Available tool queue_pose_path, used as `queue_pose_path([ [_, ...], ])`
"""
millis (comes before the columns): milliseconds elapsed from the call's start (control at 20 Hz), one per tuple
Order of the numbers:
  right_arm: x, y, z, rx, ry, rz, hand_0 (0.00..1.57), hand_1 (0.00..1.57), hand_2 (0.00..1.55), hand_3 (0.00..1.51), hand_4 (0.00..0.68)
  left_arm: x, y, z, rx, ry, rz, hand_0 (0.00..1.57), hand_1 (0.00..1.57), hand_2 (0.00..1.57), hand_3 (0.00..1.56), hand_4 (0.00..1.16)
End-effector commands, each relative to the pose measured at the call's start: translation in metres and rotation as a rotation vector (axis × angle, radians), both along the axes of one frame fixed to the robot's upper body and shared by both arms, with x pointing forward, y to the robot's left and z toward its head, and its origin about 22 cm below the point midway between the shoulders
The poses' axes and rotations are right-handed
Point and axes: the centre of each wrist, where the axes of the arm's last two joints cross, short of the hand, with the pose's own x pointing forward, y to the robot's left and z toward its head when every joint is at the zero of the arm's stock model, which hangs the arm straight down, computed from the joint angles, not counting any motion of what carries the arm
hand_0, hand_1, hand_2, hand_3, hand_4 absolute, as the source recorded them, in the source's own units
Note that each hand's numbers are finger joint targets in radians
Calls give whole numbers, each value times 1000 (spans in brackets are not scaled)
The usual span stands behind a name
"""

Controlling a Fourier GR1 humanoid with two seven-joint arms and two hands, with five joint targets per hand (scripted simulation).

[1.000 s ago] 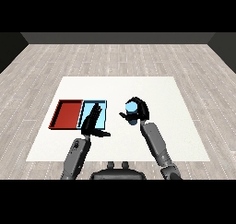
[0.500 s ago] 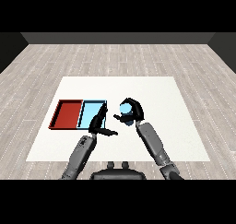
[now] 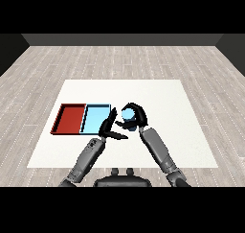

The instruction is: Pick the blue can and put it in the blue box

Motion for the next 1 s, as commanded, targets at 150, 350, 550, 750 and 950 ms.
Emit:
queue_pose_path([
  [150, -15, 10, 10, -12, -34, 19, 1435, 1435, 1459, 1416, 611, 5, -19, 4, -4, 8, -7, 0, 0, 0, 0, 0],
  [350, 1, 6, 12, 2, -17, 42, 1432, 1432, 1458, 1419, 624, 9, -16, 0, 10, 6, 2, 0, 0, 0, 0, 0],
  [550, 5, 7, 3, 2, -29, 59, 1436, 1436, 1471, 1425, 615, 12, -4, -2, -4, -6, -10, 0, 0, 0, 0, 0],
  [750, -8, 26, 2, 8, -2, 81, 1479, 1479, 1465, 1415, 598, -2, -27, 5, 3, 6, -31, 0, 0, 0, 0, 0],
  [950, -15, 32, 0, 1, -13, 66, 1463, 1463, 1463, 1412, 580, -1, -11, -30, 12, -10, -36, 0, 0, 0, 0, 0],
])
